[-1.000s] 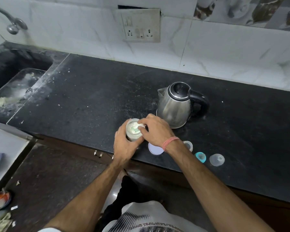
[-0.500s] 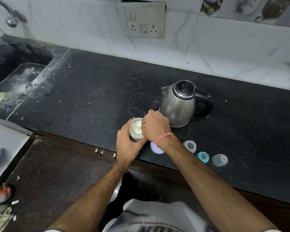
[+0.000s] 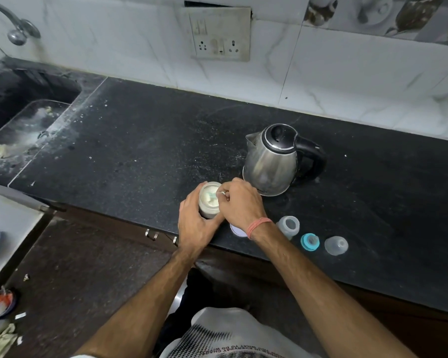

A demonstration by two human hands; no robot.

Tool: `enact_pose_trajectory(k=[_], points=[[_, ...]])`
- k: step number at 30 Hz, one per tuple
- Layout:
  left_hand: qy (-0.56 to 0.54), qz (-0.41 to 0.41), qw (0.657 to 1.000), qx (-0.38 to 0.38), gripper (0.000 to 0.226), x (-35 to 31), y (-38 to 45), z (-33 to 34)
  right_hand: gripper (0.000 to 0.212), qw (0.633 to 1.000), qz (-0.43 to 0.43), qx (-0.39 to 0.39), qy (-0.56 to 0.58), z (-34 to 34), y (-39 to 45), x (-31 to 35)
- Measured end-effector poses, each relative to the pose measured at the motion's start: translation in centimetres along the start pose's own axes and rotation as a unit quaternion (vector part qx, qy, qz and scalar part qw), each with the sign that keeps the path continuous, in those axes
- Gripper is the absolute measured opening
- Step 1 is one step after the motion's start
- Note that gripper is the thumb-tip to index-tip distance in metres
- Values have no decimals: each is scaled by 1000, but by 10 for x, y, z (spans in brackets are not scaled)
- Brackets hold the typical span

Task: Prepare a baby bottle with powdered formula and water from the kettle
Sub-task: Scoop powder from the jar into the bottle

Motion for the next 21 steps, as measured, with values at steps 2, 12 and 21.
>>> enact_pose_trajectory(k=[2,12,21], points=[[13,1,1000,2,91,0,1,2,21,1000,6,-10,25,-1,-2,-3],[12,13,1000,0,84,-5,2,3,23,998,-52,-40,2,-2,-14,0],[30,4,1000,-2,85,-8,1,4,19,993,-82,-90,4,-7,-17,-11]])
Point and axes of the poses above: each hand's wrist, its own y-axis towards the middle knuckle, its own z-axis out of the palm, x = y × z, the point moved 9 cm from there along y, towards the middle knuckle, and after that the axes turned 6 degrees about -y, right-handed, at the moved point
